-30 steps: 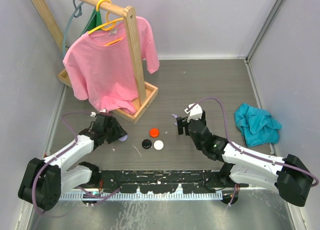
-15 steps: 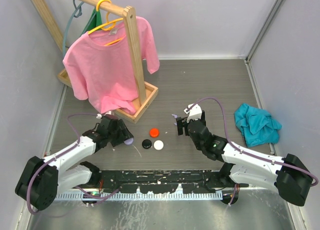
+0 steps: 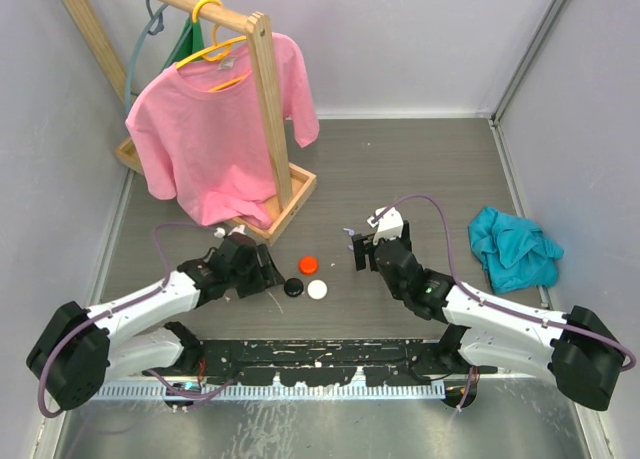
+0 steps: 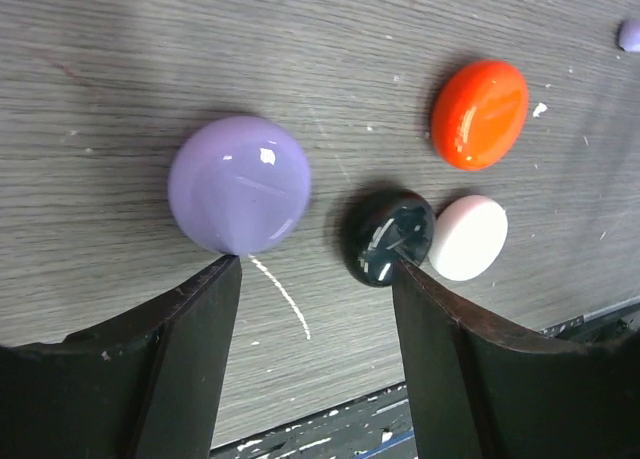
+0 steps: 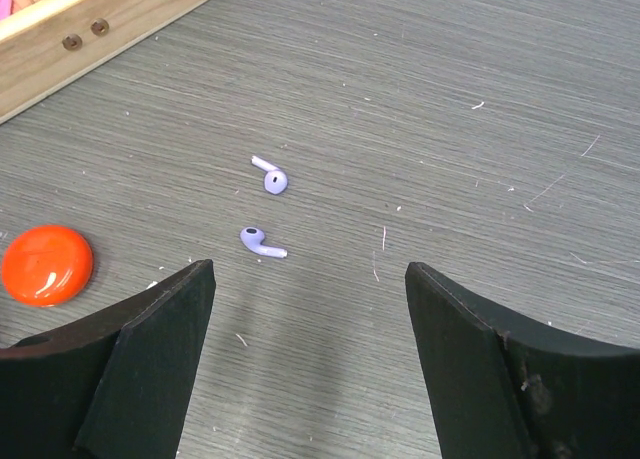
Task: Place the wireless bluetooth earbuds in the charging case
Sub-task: Move the charging case to the center of the board, then pick up the charging case at the center of the board.
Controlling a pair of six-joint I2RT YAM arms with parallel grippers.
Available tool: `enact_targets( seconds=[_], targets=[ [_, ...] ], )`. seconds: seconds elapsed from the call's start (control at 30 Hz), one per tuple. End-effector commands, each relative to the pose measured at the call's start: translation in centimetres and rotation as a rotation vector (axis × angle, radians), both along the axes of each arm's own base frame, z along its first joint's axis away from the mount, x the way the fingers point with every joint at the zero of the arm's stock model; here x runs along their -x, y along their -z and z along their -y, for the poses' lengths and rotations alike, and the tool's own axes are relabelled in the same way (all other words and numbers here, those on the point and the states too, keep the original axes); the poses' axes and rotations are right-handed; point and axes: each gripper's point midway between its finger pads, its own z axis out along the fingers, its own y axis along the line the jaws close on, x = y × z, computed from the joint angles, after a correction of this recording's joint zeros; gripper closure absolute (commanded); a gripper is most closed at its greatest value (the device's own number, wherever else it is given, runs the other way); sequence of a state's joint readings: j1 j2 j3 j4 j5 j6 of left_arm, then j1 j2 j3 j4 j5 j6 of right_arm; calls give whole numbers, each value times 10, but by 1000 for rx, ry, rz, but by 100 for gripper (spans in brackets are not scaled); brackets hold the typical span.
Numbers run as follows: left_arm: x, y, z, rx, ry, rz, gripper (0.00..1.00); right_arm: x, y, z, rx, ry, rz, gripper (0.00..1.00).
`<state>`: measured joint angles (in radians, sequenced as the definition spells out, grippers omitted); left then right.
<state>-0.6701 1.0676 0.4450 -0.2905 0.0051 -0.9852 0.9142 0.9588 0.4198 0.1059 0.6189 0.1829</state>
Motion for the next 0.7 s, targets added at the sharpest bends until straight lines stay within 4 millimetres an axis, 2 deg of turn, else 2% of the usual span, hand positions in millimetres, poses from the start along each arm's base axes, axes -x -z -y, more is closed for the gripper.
enact_targets(
  seconds=[0.0,0.3,0.67],
  targets=[
    [-16,-26,12,-21,35,77,36,-7,-18,-7,-49,8,43,17],
    [-17,-38,-27,-287,103,118,35,-8,-17,-8,-46,9,42,17],
    [-31,-18,-20,-339,118,95,34,-8,-15,-10,-38,3,34,17]
  ],
)
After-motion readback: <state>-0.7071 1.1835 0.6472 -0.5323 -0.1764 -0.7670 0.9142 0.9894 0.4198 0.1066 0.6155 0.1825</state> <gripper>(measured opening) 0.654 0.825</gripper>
